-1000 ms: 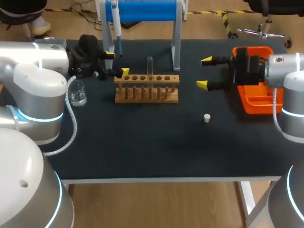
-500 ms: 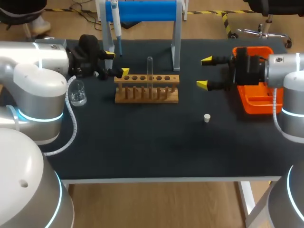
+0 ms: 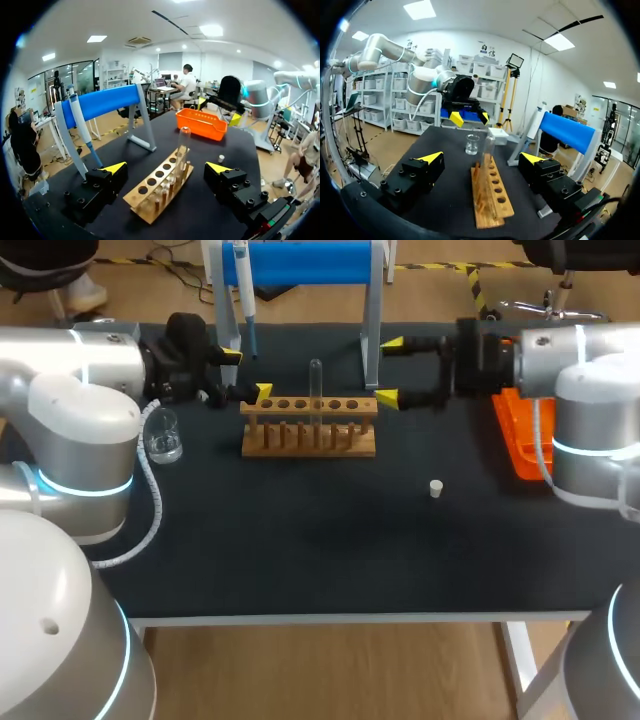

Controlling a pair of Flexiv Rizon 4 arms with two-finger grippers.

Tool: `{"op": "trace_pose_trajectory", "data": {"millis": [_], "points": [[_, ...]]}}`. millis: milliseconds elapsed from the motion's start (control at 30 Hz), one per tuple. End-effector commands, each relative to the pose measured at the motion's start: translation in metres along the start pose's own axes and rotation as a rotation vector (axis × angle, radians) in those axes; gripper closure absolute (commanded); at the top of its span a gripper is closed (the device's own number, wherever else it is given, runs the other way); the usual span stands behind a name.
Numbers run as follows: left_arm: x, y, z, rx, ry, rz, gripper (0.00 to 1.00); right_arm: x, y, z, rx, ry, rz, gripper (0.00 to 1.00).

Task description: Invert the test tube, pick up the pipette, mount the tip to pipette, aspirate from beaker and dispense into the tube, eject the tip, return the pipette, and cap with the stopper.

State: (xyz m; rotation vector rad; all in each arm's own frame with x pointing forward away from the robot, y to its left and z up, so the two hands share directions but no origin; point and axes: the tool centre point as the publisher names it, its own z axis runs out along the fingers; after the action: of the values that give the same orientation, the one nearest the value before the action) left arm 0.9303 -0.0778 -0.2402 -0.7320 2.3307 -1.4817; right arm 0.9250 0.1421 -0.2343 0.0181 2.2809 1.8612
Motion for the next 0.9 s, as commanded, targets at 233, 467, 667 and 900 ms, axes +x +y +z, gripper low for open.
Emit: {"op": "trace_pose_trajectory", "data": {"millis": [233, 467, 667, 900], "points": [[-0.001, 0.000, -0.001, -0.002, 0.003, 0.000, 0.00, -0.019, -0.009, 0.050, -0.107, 0.119, 0.007, 0.00], [-0.001, 0.000, -0.001, -0.002, 0.003, 0.000, 0.00, -0.025, -0.010, 0.065, -0.155, 0.179, 0.040, 0.00], [-0.001, 0.000, -0.001, -0.002, 0.003, 0.000, 0.00, -0.025, -0.011, 0.076, -0.188, 0.243, 0.058, 0.00], [-0.001, 0.000, -0.001, -0.002, 0.003, 0.000, 0.00, -0.023, -0.014, 0.088, -0.204, 0.299, 0.072, 0.00]]}}
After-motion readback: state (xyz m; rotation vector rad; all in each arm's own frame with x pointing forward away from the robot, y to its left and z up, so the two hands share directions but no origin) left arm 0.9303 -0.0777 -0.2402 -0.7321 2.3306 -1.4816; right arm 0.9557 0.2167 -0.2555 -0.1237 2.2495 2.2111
